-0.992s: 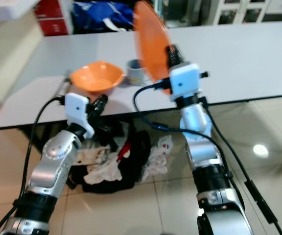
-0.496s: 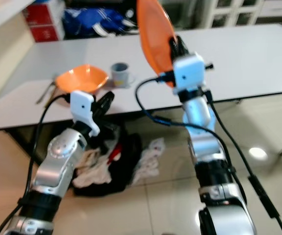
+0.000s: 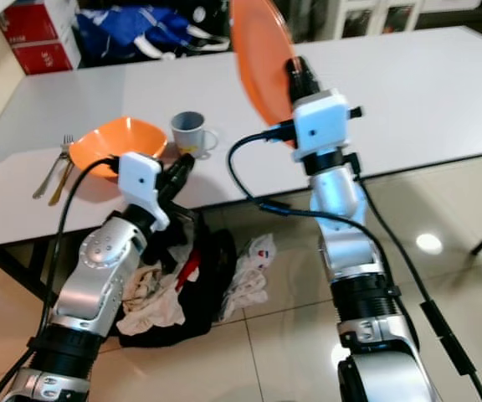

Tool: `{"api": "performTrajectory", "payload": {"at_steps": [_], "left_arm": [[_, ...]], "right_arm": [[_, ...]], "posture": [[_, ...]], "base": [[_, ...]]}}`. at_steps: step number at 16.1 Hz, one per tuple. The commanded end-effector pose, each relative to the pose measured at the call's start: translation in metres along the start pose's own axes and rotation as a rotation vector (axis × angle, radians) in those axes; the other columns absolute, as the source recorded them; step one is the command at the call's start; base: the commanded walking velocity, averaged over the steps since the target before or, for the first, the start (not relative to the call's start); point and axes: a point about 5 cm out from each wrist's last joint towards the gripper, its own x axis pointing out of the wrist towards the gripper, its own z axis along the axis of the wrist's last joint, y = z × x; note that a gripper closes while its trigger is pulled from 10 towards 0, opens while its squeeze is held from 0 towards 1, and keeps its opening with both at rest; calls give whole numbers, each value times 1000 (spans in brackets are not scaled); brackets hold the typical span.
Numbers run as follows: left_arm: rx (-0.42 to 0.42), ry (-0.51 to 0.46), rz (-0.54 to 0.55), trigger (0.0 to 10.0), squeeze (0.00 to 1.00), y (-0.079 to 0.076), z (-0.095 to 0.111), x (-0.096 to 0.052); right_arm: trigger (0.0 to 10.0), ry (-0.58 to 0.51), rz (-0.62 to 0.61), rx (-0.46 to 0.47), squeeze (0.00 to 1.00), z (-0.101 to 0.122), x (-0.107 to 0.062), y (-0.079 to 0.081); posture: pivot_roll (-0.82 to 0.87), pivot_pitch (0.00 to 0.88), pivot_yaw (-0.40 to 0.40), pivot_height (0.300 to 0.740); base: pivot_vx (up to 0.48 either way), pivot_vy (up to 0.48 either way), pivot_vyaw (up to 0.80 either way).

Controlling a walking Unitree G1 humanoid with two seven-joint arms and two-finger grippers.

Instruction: Setting the table

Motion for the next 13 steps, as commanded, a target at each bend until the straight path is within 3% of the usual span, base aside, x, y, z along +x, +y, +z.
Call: {"api": "performTrajectory", "payload": {"at_steps": [1,5,9,13], "left_arm": [[-1,-5,10,10000,0,2,4,2],[14,-37,8,10000,0,0,9,3],[79,-85,-30,10000,0,-7,19,5],[57,-102,-32,10000,0,-9,21,6]], "right_arm": [[0,-48,-6,0,0,8,5,-2],[0,-48,0,-2,0,7,4,-2],[0,-42,-3,-12,0,6,4,-1],[0,-48,-8,-29,0,6,5,-2]], "posture": [[-91,0,57,736],[-90,0,54,736],[-90,0,57,736],[-91,0,58,736]], "base": [[401,259,0],[380,293,0],[435,0,0],[0,0,0]]}}
